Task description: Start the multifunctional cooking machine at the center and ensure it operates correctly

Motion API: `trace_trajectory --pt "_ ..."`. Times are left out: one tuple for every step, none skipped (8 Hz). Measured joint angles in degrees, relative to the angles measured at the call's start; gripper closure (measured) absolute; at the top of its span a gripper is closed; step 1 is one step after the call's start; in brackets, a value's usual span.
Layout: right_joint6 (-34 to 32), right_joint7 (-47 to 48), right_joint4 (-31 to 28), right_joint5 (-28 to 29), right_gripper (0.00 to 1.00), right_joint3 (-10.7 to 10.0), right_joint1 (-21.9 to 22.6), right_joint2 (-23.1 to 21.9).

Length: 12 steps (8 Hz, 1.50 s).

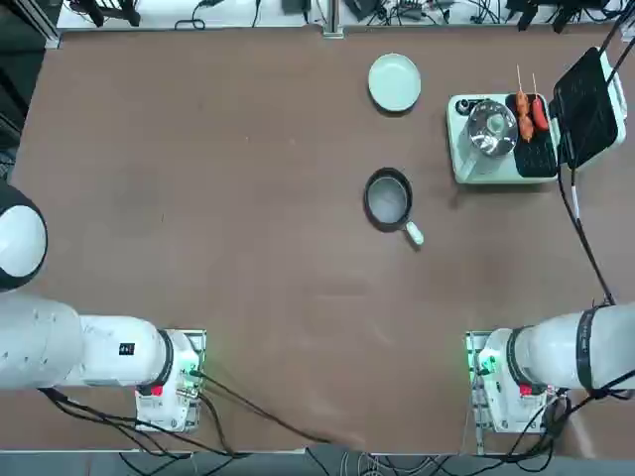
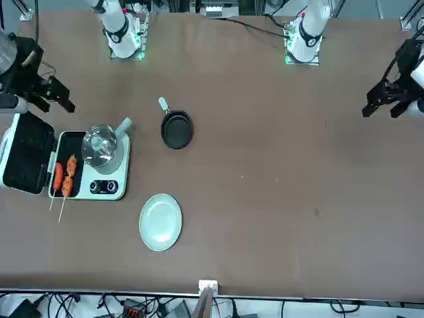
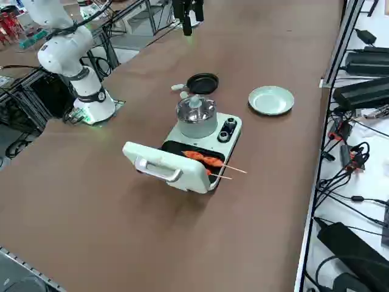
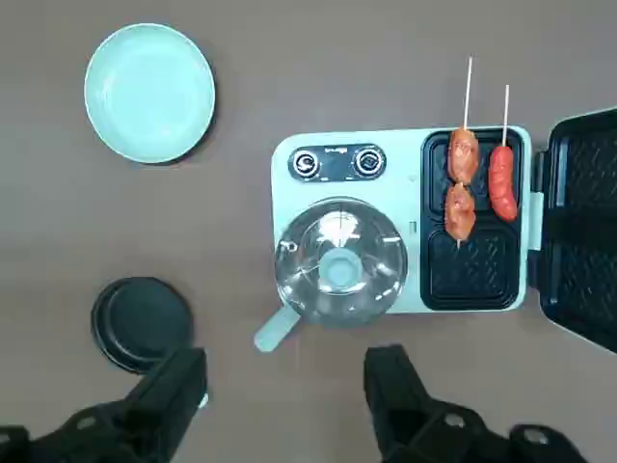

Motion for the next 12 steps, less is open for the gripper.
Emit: trace_trajectory --pt "-0.01 -1.82 0.15 -0.49 0.00 -0.09 -0.47 0.49" --pt "0.30 -5.00 0.89 -0.62 0.00 -0.50 -2.33 2.73" --pt "1.14 -7.00 1.77 -0.62 0.00 -0.97 -3.76 5.41" --pt "2.44 -7.45 2.33 -0.62 0.00 -1.03 -4.23 7.67" --pt "4.19 -7.45 2.58 -0.62 0.00 -0.85 -4.15 9.69" --pt "6.20 -7.45 2.70 -0.62 0.00 -0.53 -3.97 11.62" --pt "8.26 -7.45 2.79 -0.62 0.00 -0.38 -3.53 13.55" --pt "10.11 -7.44 2.85 -0.62 0.00 -0.18 -3.16 15.41" --pt "12.08 -7.43 2.90 -0.62 0.00 -0.07 -2.94 17.45" --pt "14.10 -7.43 2.86 -0.62 0.00 -0.06 -2.88 19.41" --pt "16.66 -7.43 2.75 -0.62 0.00 0.00 -2.75 21.78" --pt "19.60 -7.43 2.70 -0.61 0.01 0.12 -2.29 24.27"
